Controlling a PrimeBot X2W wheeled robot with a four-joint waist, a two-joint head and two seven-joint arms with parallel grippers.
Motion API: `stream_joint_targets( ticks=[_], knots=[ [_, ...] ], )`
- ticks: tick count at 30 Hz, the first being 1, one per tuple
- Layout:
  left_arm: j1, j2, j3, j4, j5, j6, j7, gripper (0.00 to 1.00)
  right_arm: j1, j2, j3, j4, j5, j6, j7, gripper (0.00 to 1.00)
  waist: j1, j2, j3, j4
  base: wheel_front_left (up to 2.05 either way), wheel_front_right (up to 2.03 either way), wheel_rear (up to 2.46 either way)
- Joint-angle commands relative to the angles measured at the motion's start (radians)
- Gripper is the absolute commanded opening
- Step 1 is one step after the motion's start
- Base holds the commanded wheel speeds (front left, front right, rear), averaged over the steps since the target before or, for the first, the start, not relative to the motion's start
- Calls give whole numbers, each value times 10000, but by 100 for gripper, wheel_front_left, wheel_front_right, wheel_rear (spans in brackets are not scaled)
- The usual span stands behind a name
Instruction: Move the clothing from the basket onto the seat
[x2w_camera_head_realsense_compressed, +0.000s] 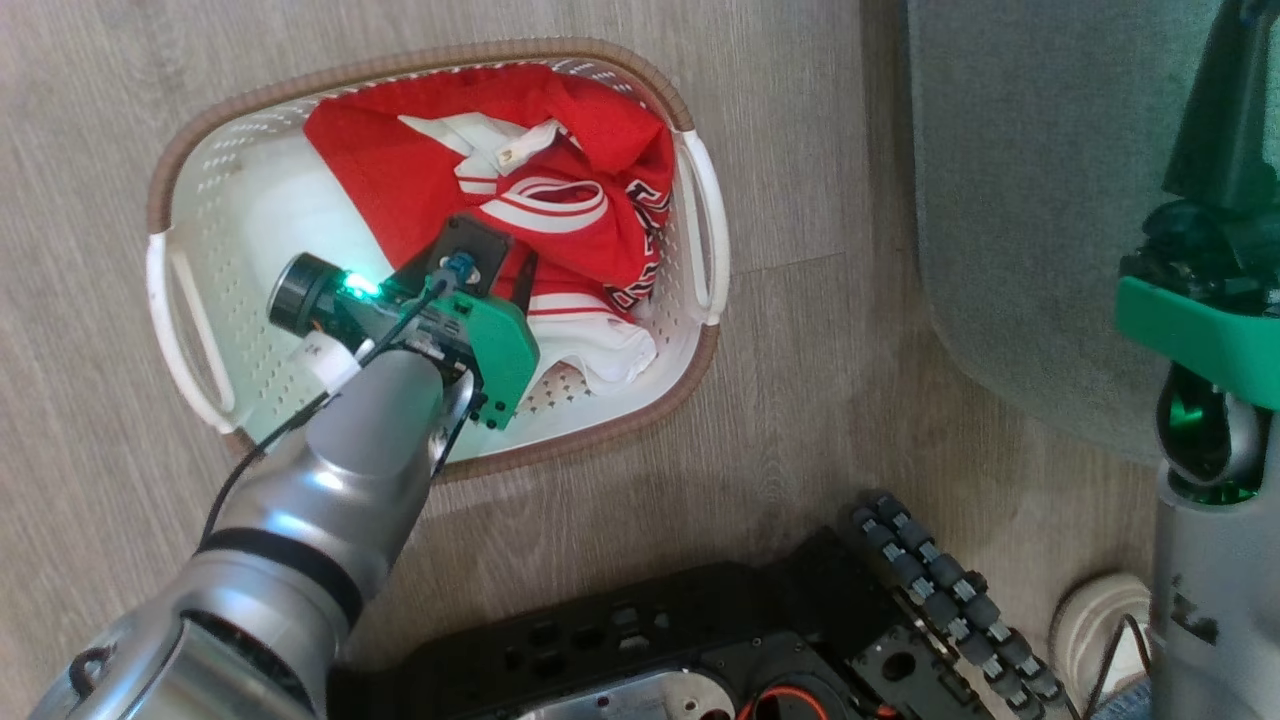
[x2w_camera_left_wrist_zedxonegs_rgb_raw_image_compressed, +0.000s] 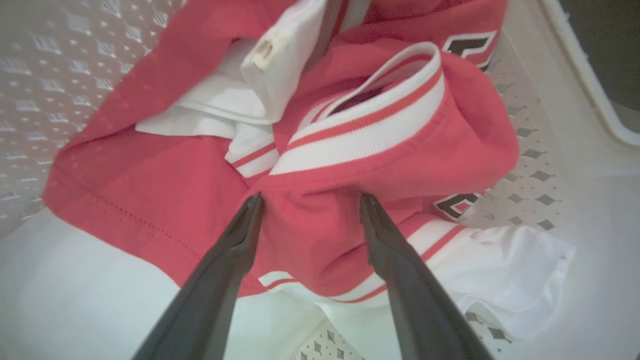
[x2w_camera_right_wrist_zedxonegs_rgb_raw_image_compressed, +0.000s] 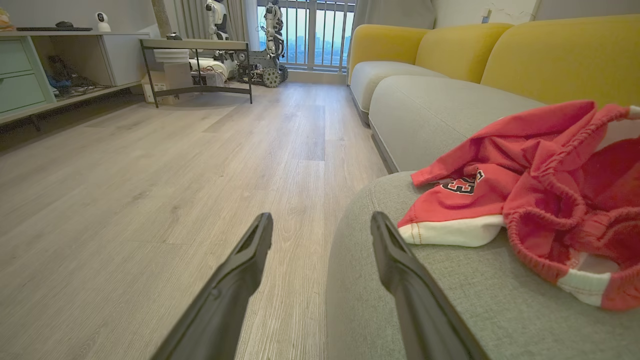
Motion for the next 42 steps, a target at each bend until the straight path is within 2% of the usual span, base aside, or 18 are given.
stream_joint_targets(
  ticks=[1,2,3,4,6,16,21,25,29,42],
  knots=[
    [49,26,38,-28,-117,21,-65,100,218,-18,174,-408,99,-4,-63,100,0,0,60,-44,0,0,0],
    [6,26,-6,9,-172,-3,-50,100,207,-18,188,-414,95,-4,-63,100,0,0,84,-62,0,0,0],
    [-27,26,-57,24,-225,-38,-44,87,197,-18,201,-414,97,-4,-63,100,0,0,97,-77,0,0,0],
    [-44,26,-107,18,-286,-88,-51,46,193,-18,211,-410,98,-4,-63,100,0,0,104,-91,0,0,0],
    [-50,26,-210,21,-411,-204,-68,0,193,-18,210,-391,94,-4,-63,100,0,0,104,-114,0,0,0],
    [136,26,-615,-253,-975,-289,-426,0,202,-18,139,79,31,-4,-63,100,0,0,-518,87,0,0,0],
    [270,26,-574,-547,-1305,-283,-684,0,262,-18,177,671,-92,-4,-63,100,0,0,-1402,344,0,0,0],
    [326,26,-245,-1266,-1446,-160,-746,0,431,-18,162,1212,-270,-4,-63,100,0,0,-2339,657,0,0,0],
    [702,116,287,-2578,-1038,-43,-751,0,740,-18,193,1916,-471,-4,-63,100,0,0,-3646,1034,0,0,0],
    [1832,236,1290,-4350,-652,-376,-754,0,2052,-18,65,3433,-720,-4,-63,100,0,0,-7296,1692,0,0,0]
  ],
)
